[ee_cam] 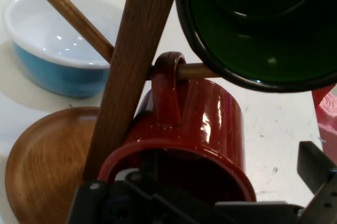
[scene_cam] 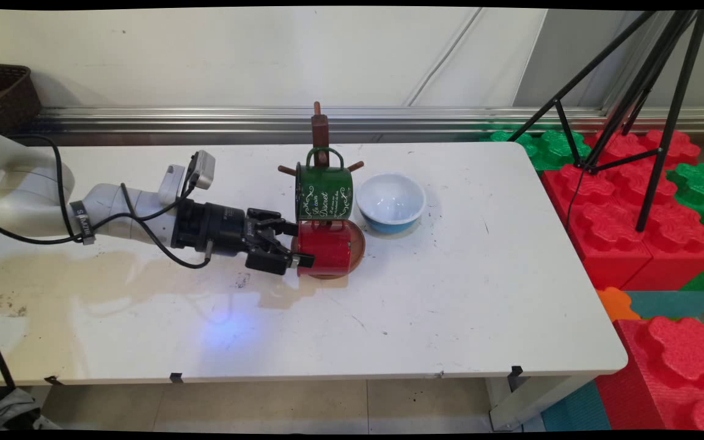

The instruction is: Pick up the red mug from the rack

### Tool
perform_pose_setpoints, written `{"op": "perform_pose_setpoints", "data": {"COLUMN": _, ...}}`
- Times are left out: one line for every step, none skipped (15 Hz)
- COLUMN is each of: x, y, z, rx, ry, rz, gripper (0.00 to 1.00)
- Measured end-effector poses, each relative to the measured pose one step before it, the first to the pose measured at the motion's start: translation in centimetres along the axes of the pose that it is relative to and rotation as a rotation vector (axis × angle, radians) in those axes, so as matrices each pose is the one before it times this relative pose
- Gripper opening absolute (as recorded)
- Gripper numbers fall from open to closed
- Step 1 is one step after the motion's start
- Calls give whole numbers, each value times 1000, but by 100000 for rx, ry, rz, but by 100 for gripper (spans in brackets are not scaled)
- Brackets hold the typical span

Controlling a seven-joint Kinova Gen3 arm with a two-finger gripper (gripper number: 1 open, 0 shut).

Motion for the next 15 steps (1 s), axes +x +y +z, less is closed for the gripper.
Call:
{"op": "perform_pose_setpoints", "data": {"x": -30, "y": 15, "z": 45, "rx": 62, "ry": 155, "rz": -203, "gripper": 100}}
{"op": "perform_pose_setpoints", "data": {"x": -26, "y": 11, "z": 22, "rx": 45, "ry": 74, "rz": -134, "gripper": 100}}
{"op": "perform_pose_setpoints", "data": {"x": -28, "y": 3, "z": 24, "rx": 140, "ry": 160, "rz": -115, "gripper": 100}}
{"op": "perform_pose_setpoints", "data": {"x": -19, "y": 2, "z": 18, "rx": 63, "ry": 90, "rz": -94, "gripper": 100}}
{"op": "perform_pose_setpoints", "data": {"x": -23, "y": -8, "z": 22, "rx": 140, "ry": 96, "rz": -147, "gripper": 0}}
{"op": "perform_pose_setpoints", "data": {"x": -23, "y": -4, "z": 17, "rx": 96, "ry": 101, "rz": -164, "gripper": 0}}
{"op": "perform_pose_setpoints", "data": {"x": -23, "y": -8, "z": 11, "rx": 78, "ry": 58, "rz": -248, "gripper": 0}}
{"op": "perform_pose_setpoints", "data": {"x": -11, "y": -5, "z": 7, "rx": 33, "ry": 29, "rz": -226, "gripper": 0}}
{"op": "perform_pose_setpoints", "data": {"x": -7, "y": 2, "z": -1, "rx": 25, "ry": 14, "rz": -133, "gripper": 0}}
{"op": "perform_pose_setpoints", "data": {"x": -11, "y": 9, "z": -14, "rx": -18, "ry": 58, "rz": -287, "gripper": 0}}
{"op": "perform_pose_setpoints", "data": {"x": -1, "y": 1, "z": -24, "rx": 9, "ry": 42, "rz": -218, "gripper": 0}}
{"op": "perform_pose_setpoints", "data": {"x": -14, "y": 26, "z": -81, "rx": 15, "ry": 70, "rz": -331, "gripper": 0}}
{"op": "perform_pose_setpoints", "data": {"x": 6, "y": 18, "z": -47, "rx": 19, "ry": 13, "rz": -255, "gripper": 0}}
{"op": "perform_pose_setpoints", "data": {"x": 27, "y": 8, "z": -57, "rx": -30, "ry": 24, "rz": -251, "gripper": 0}}
{"op": "perform_pose_setpoints", "data": {"x": 61, "y": -14, "z": -30, "rx": -157, "ry": -22, "rz": -160, "gripper": 0}}
